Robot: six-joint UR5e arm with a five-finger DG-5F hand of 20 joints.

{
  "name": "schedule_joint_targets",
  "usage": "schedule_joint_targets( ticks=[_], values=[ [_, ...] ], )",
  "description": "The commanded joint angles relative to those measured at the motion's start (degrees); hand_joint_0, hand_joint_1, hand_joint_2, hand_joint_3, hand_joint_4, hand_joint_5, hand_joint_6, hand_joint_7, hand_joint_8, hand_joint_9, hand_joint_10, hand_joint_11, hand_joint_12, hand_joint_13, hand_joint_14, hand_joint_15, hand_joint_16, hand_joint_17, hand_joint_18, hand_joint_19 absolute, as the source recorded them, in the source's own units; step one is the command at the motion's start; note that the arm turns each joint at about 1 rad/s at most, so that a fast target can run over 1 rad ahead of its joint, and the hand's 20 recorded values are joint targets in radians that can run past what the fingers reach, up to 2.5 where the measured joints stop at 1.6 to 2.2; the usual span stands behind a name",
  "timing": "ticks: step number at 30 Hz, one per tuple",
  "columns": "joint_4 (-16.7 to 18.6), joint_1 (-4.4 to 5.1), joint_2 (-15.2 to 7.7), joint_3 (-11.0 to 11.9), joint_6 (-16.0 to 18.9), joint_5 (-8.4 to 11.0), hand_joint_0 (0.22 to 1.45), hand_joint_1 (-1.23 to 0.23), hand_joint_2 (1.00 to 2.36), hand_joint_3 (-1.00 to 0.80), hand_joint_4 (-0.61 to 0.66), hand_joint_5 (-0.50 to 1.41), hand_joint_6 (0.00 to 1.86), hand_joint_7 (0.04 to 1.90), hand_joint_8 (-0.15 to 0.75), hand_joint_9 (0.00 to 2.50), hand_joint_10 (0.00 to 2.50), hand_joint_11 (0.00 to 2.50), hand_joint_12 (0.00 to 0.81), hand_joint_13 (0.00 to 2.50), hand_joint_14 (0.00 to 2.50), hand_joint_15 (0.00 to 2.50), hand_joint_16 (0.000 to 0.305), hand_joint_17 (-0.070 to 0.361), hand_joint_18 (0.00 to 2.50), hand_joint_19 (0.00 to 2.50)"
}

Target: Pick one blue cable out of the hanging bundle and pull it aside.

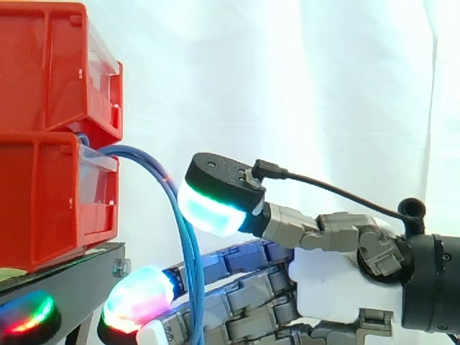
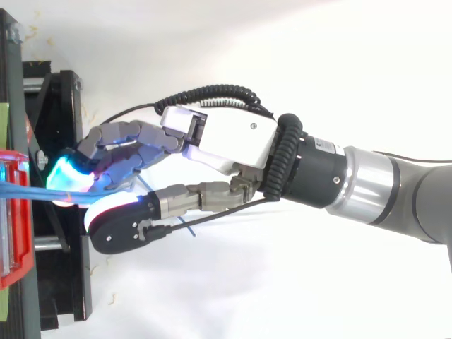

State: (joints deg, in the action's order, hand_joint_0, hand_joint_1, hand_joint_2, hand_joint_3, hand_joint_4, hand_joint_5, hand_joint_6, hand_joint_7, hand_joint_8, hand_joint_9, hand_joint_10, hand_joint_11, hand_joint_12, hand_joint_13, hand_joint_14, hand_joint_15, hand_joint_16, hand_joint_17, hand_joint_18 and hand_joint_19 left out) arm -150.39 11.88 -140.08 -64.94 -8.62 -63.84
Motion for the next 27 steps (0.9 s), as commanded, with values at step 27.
schedule_joint_targets(
  ticks=[27],
  values=[
    [-6.2, -0.54, 3.0, 1.3, 0.1, -2.52, 0.53, -0.58, 1.00, -0.49, 0.39, -0.11, 0.50, 1.15, 0.329, 0.82, 0.01, 0.30, 0.414, 0.68, 0.01, 0.33, 0.056, 0.125, 0.52, 0.56]
  ],
)
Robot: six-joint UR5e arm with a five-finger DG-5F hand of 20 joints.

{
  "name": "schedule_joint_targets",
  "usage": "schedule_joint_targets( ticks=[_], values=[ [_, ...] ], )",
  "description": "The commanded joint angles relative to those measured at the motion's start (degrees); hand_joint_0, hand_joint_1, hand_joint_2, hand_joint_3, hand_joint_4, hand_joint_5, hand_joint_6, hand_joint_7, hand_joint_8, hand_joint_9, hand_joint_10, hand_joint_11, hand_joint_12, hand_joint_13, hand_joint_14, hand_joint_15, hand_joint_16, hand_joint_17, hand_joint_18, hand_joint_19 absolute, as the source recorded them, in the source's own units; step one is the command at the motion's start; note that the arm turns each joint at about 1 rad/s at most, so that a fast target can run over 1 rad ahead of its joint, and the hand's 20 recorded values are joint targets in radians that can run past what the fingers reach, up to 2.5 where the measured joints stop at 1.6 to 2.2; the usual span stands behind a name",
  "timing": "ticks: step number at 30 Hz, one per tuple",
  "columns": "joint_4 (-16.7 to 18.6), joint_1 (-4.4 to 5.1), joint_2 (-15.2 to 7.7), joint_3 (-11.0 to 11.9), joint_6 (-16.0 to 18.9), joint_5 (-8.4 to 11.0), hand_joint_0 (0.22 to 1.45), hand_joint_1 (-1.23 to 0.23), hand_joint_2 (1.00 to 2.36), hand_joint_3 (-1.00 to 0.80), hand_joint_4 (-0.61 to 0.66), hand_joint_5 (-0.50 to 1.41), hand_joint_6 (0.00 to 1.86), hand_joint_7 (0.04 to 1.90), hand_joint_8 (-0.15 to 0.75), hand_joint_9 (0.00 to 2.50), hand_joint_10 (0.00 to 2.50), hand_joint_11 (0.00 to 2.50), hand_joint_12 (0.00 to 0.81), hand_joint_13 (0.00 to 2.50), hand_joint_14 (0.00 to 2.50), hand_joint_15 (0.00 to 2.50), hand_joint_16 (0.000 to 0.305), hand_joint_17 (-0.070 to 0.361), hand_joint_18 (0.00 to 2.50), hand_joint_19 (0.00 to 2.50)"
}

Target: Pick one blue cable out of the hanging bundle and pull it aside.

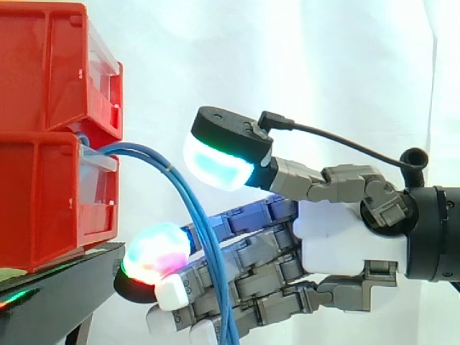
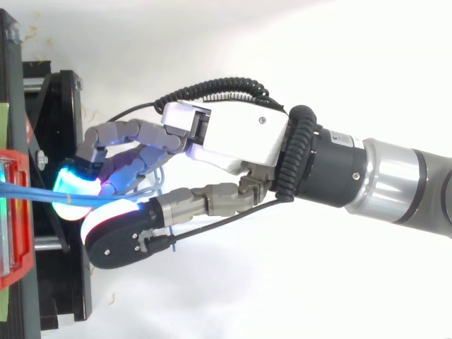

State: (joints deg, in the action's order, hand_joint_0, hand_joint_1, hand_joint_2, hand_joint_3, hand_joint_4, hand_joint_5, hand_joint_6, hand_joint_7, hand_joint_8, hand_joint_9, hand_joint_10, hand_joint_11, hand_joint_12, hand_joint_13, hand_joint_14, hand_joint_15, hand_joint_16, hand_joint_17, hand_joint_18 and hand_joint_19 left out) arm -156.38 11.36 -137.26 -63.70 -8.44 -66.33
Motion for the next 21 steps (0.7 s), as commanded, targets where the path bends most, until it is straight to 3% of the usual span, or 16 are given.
schedule_joint_targets(
  ticks=[1, 6, 10, 14, 21],
  values=[
    [-0.2, 0.07, 0.3, 0.1, -0.1, -0.02, 0.53, -0.59, 1.00, -0.47, 0.38, -0.10, 0.50, 1.17, 0.330, 0.82, 0.01, 0.31, 0.411, 0.68, 0.01, 0.34, 0.055, 0.124, 0.52, 0.55],
    [-0.3, 0.16, 0.7, 0.7, -0.1, -0.02, 0.55, -0.63, 1.01, -0.42, 0.31, -0.09, 0.50, 1.26, 0.325, 0.83, 0.01, 0.31, 0.406, 0.68, 0.01, 0.33, 0.054, 0.122, 0.52, 0.56],
    [-0.4, 0.07, 1.2, 0.8, -0.2, -0.02, 0.57, -0.67, 1.01, -0.34, 0.25, -0.10, 0.51, 1.44, 0.321, 0.83, 0.01, 0.33, 0.405, 0.68, 0.01, 0.34, 0.054, 0.121, 0.53, 0.57],
    [-1.4, -0.02, 1.8, 0.8, -0.2, -0.11, 0.57, -0.69, 1.02, -0.30, 0.22, -0.14, 0.65, 1.27, 0.319, 0.82, 0.01, 0.37, 0.407, 0.68, 0.01, 0.35, 0.054, 0.122, 0.54, 0.57],
    [-2.2, -0.02, 2.2, 0.8, -0.2, -0.11, 0.57, -0.73, 1.01, -0.39, 0.24, -0.16, 0.73, 1.18, 0.320, 0.83, 0.01, 0.41, 0.410, 0.69, 0.01, 0.35, 0.054, 0.122, 0.55, 0.58]
  ],
)
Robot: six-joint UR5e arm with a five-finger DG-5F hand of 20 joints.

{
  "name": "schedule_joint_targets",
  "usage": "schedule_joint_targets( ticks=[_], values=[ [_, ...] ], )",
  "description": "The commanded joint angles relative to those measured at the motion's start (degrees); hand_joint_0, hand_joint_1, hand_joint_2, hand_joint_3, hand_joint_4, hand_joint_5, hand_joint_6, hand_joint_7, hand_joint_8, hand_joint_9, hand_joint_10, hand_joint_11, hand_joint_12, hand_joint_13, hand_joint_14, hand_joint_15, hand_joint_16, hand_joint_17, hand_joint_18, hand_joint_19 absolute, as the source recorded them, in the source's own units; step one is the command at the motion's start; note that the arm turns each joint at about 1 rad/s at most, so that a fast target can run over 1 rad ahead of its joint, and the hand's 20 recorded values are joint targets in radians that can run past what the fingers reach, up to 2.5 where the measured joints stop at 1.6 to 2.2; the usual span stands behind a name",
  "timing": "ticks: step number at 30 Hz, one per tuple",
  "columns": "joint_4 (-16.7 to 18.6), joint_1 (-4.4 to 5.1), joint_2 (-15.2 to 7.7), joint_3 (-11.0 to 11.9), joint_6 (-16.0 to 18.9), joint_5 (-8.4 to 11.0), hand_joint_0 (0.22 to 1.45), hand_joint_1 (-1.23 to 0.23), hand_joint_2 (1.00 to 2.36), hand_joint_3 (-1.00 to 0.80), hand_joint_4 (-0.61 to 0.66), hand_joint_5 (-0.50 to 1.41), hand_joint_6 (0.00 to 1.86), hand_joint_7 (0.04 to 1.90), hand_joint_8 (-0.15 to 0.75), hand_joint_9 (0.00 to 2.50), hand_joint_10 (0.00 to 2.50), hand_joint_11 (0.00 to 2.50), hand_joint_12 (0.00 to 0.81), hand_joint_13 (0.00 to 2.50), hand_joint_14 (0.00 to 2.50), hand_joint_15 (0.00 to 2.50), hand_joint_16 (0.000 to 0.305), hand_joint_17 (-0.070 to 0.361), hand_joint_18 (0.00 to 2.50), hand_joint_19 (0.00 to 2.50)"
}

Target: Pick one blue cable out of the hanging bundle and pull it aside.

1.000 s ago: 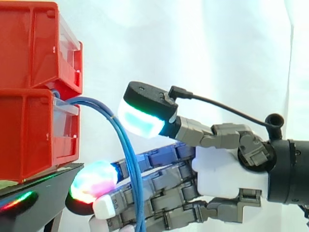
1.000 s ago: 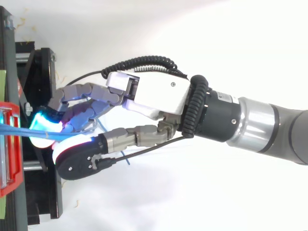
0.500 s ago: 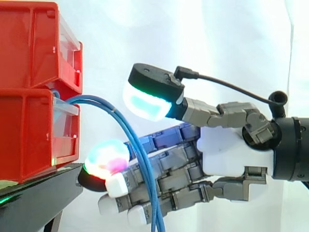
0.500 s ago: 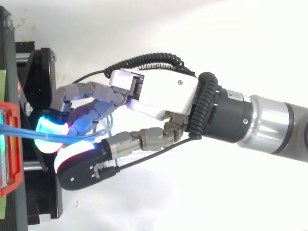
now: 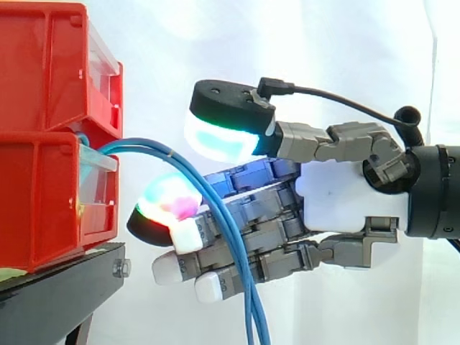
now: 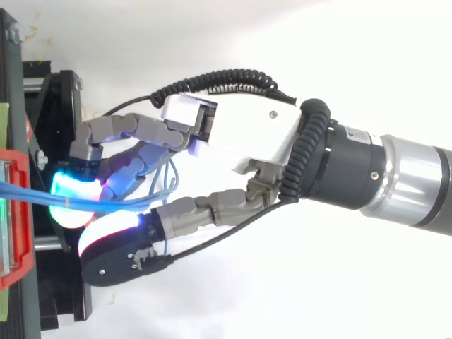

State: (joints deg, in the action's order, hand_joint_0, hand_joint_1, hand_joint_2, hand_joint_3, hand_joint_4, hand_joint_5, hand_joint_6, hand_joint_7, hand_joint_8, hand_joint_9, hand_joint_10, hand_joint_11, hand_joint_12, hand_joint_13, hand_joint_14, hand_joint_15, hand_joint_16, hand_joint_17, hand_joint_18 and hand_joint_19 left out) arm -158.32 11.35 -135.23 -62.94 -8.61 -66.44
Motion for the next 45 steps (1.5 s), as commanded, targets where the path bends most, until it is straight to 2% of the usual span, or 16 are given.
schedule_joint_targets(
  ticks=[1, 6, 12, 17, 20, 21, 22, 24, 28, 30, 31, 34, 38, 40, 45],
  values=[
    [-0.2, -0.01, 0.2, 0.0, 0.0, -0.01, 0.57, -0.73, 1.01, -0.42, 0.24, -0.15, 0.74, 1.19, 0.323, 0.84, 0.01, 0.42, 0.412, 0.70, 0.01, 0.36, 0.054, 0.121, 0.57, 0.57],
    [-0.2, -0.01, 0.6, 0.0, 0.0, -0.01, 0.58, -0.72, 1.01, -0.38, 0.27, -0.15, 0.80, 1.23, 0.326, 0.88, 0.01, 0.44, 0.410, 0.72, 0.01, 0.35, 0.053, 0.120, 0.59, 0.56],
    [-0.8, -0.01, 1.2, 0.1, 0.0, -0.01, 0.58, -0.73, 1.03, -0.04, 0.23, -0.15, 0.88, 1.43, 0.335, 0.90, 0.01, 0.46, 0.414, 0.73, 0.01, 0.37, 0.053, 0.119, 0.61, 0.57],
    [-1.6, -0.01, 1.6, 0.0, 0.0, -0.01, 0.59, -0.77, 1.03, 0.07, 0.16, -0.16, 0.90, 1.47, 0.336, 0.88, 0.01, 0.48, 0.413, 0.75, 0.01, 0.40, 0.054, 0.121, 0.63, 0.58],
    [-1.6, -0.01, 1.6, 0.1, 0.0, -0.01, 0.61, -0.78, 1.03, 0.00, 0.18, -0.18, 0.91, 1.41, 0.331, 0.87, 0.01, 0.49, 0.412, 0.75, 0.01, 0.40, 0.054, 0.121, 0.63, 0.58],
    [-1.6, -0.01, 1.6, 0.1, 0.0, -0.01, 0.60, -0.81, 1.03, -0.08, 0.23, -0.17, 0.90, 1.39, 0.333, 0.87, 0.01, 0.50, 0.413, 0.75, 0.01, 0.40, 0.054, 0.121, 0.64, 0.59],
    [-1.6, -0.01, 1.6, 0.1, 0.0, -0.01, 0.60, -0.81, 1.01, -0.30, 0.27, -0.17, 0.90, 1.39, 0.330, 0.90, 0.01, 0.51, 0.410, 0.76, 0.02, 0.41, 0.053, 0.120, 0.65, 0.59],
    [-1.6, -0.01, 1.6, 0.1, 0.0, -0.01, 0.58, -0.77, 1.00, -0.47, 0.27, -0.16, 0.89, 1.39, 0.340, 0.95, 0.02, 0.52, 0.411, 0.77, 0.01, 0.40, 0.054, 0.121, 0.66, 0.58],
    [-2.1, -0.10, 1.6, 0.0, 0.0, -0.01, 0.53, -0.49, 1.00, -0.50, 0.27, -0.14, 0.87, 1.38, 0.354, 1.01, 0.01, 0.50, 0.425, 0.78, 0.01, 0.40, 0.055, 0.124, 0.67, 0.59],
    [-2.2, -0.10, 1.6, 0.1, 0.0, -0.01, 0.55, -0.41, 1.00, -0.50, 0.25, -0.13, 0.86, 1.37, 0.348, 1.02, 0.01, 0.50, 0.424, 0.78, 0.01, 0.40, 0.054, 0.121, 0.66, 0.61],
    [-2.2, -0.10, 1.6, 0.1, 0.0, -0.01, 0.58, -0.39, 1.01, -0.43, 0.25, -0.13, 0.86, 1.37, 0.345, 1.02, 0.01, 0.51, 0.417, 0.77, 0.01, 0.40, 0.052, 0.118, 0.65, 0.61],
    [-2.2, -0.19, 1.6, 0.1, 0.0, -0.01, 0.58, -0.48, 1.02, -0.23, 0.27, -0.13, 0.85, 1.42, 0.355, 1.02, 0.01, 0.53, 0.423, 0.77, 0.01, 0.41, 0.053, 0.119, 0.64, 0.61],
    [-2.2, -0.28, 1.6, 0.2, 0.0, -0.01, 0.55, -0.58, 1.02, -0.07, 0.28, -0.14, 0.87, 1.43, 0.366, 0.99, 0.01, 0.54, 0.436, 0.78, 0.02, 0.42, 0.055, 0.125, 0.66, 0.62],
    [-2.2, -0.28, 1.6, 0.3, 0.0, -0.01, 0.56, -0.68, 1.02, 0.04, 0.28, -0.16, 0.89, 1.44, 0.378, 0.97, 0.01, 0.59, 0.451, 0.79, 0.01, 0.42, 0.059, 0.132, 0.69, 0.61],
    [-2.5, -0.45, 1.7, 0.4, 0.0, -0.01, 0.58, -0.73, 1.03, 0.07, 0.22, -0.16, 0.89, 1.46, 0.358, 0.94, 0.02, 0.61, 0.434, 0.77, 0.01, 0.42, 0.056, 0.127, 0.68, 0.61]
  ],
)
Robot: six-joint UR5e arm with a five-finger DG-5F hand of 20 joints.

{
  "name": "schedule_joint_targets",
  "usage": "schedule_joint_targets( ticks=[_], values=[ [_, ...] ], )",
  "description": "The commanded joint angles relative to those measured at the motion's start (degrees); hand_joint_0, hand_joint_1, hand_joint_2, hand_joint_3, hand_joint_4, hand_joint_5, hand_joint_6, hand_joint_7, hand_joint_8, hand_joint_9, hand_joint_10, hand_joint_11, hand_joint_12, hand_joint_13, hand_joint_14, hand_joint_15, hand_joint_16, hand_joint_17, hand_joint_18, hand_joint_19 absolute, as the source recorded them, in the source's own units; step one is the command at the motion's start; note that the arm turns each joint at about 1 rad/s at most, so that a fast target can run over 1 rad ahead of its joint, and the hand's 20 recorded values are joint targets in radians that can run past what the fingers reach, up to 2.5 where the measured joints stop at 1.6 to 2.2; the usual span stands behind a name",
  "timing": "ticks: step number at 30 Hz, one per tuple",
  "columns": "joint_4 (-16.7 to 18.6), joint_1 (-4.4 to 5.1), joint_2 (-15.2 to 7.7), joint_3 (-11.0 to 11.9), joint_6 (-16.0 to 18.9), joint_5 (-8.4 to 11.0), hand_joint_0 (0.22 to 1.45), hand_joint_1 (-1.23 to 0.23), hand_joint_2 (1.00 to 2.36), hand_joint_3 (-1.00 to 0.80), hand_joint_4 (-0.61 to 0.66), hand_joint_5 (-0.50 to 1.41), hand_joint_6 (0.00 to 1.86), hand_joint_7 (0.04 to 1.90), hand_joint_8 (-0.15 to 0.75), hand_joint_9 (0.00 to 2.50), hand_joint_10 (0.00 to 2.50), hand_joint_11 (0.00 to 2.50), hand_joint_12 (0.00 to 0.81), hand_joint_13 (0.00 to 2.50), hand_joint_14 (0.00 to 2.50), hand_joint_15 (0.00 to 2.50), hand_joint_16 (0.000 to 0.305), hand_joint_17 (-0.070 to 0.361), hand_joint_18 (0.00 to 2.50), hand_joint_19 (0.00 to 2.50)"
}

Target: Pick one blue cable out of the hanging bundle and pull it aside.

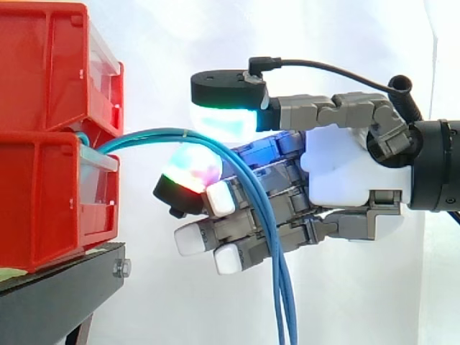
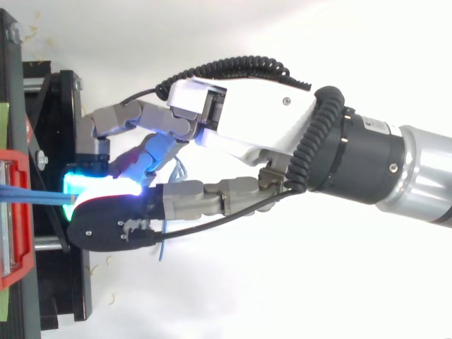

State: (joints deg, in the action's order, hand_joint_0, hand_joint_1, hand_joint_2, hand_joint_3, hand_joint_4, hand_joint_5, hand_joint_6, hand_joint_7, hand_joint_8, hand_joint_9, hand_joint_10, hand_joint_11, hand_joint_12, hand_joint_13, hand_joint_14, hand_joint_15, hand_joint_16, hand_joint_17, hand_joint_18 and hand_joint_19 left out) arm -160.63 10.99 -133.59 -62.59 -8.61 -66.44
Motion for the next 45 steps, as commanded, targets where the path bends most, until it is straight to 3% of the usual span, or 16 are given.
schedule_joint_targets(
  ticks=[1, 5, 11, 22, 30, 34, 39, 45],
  values=[
    [-0.4, -0.01, 0.1, 0.2, 0.0, 0.08, 0.58, -0.74, 1.03, 0.08, 0.20, -0.17, 0.89, 1.47, 0.351, 0.93, 0.01, 0.61, 0.429, 0.77, 0.01, 0.43, 0.055, 0.124, 0.67, 0.61],
    [-1.7, -0.10, 0.1, 0.5, 0.1, -0.01, 0.63, -0.81, 1.03, 0.09, 0.16, -0.17, 0.90, 1.63, 0.335, 0.90, 0.01, 0.61, 0.413, 0.76, 0.01, 0.42, 0.054, 0.121, 0.67, 0.59],
    [-2.4, -0.10, 0.1, 0.6, 0.1, 0.17, 0.67, -0.83, 1.03, 0.02, 0.08, -0.18, 0.92, 1.57, 0.323, 0.89, 0.01, 0.61, 0.407, 0.75, 0.01, 0.42, 0.053, 0.119, 0.68, 0.57],
    [-2.5, -0.10, 0.1, 0.5, 0.2, 0.26, 0.77, -0.87, 1.01, -0.37, -0.09, -0.16, 0.91, 1.57, 0.293, 0.93, 0.01, 0.57, 0.391, 0.77, 0.01, 0.41, 0.050, 0.112, 0.68, 0.58],
    [-3.5, 0.17, 0.1, 0.5, 0.3, 0.17, 0.75, -0.87, 1.01, -0.37, -0.07, -0.15, 0.92, 1.53, 0.291, 0.96, 0.01, 0.57, 0.391, 0.78, 0.02, 0.42, 0.049, 0.111, 0.69, 0.58],
    [-3.6, 0.17, 0.1, 0.6, 0.4, 0.17, 0.63, -0.84, 1.00, -0.50, 0.09, -0.13, 0.89, 1.38, 0.301, 0.96, 0.01, 0.58, 0.397, 0.78, 0.02, 0.43, 0.049, 0.111, 0.69, 0.59],
    [-4.2, 0.08, 0.1, 1.1, 0.4, 0.17, 0.52, -0.78, 1.00, -0.50, 0.11, -0.12, 0.89, 1.34, 0.326, 0.98, 0.01, 0.58, 0.420, 0.79, 0.02, 0.44, 0.054, 0.121, 0.71, 0.61],
    [-5.0, -0.10, 0.1, 1.7, 0.4, 0.17, 0.48, -0.72, 1.00, -0.50, 0.15, -0.12, 0.87, 1.37, 0.340, 1.00, 0.01, 0.57, 0.433, 0.80, 0.02, 0.44, 0.057, 0.127, 0.72, 0.62]
  ],
)
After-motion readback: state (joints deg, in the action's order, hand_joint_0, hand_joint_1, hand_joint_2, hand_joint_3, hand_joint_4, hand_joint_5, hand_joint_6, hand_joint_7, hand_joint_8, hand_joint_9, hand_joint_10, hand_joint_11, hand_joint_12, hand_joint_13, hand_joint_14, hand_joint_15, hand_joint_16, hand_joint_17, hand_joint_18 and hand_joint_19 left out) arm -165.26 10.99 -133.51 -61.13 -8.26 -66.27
